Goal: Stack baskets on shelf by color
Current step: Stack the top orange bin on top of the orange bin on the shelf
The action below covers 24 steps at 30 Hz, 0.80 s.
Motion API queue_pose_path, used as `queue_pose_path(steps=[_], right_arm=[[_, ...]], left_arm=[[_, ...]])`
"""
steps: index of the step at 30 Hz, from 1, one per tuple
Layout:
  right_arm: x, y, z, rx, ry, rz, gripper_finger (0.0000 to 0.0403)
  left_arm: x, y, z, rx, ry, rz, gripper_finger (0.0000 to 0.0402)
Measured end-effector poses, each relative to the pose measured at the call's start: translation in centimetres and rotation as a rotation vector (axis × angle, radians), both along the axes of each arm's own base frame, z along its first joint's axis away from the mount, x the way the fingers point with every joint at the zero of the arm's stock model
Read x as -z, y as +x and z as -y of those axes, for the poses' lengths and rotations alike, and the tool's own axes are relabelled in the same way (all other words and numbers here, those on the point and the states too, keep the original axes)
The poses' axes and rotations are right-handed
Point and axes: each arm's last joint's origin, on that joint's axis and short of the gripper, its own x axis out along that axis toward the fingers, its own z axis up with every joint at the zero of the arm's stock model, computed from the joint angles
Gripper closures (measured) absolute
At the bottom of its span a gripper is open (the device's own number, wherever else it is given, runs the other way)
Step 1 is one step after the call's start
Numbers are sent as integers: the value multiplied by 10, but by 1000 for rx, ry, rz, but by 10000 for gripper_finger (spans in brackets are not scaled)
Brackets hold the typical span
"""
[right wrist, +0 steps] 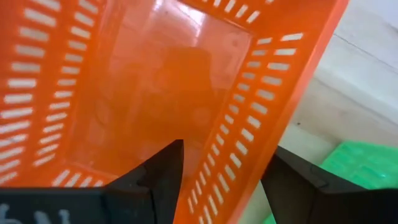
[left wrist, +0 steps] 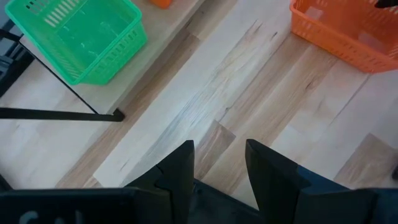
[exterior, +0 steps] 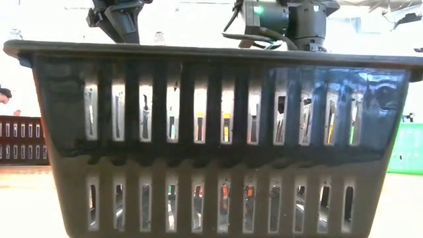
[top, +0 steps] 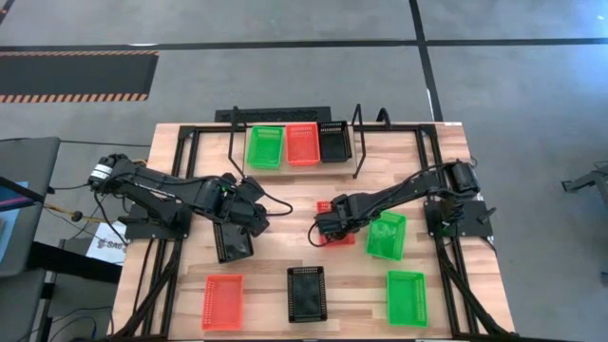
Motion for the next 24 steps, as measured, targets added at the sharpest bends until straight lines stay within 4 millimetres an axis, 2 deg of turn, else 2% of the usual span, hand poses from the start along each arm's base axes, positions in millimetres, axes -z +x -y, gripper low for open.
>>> queue_pose_path(steps=[3, 5, 11, 12, 19, 24], right_arm=[[0, 0, 3, -8, -1, -4, 198], [0, 1, 5, -9, 1, -5, 226], [-1, 2, 11, -41, 48, -9, 376], [-1, 2, 11, -48, 50, -7, 386], [-4, 6, 12, -57, 58, 43, 394], [-40, 18, 10, -107, 40, 173, 397]], left_arm=[[0, 0, 0, -19, -8, 14, 269], [0, 1, 0, -23, -10, 20, 269], [-1, 3, 1, -24, -19, 48, 269], [-1, 4, 1, -24, -19, 50, 269], [-1, 4, 1, -23, -24, 50, 269], [-1, 4, 1, -21, -25, 48, 269]])
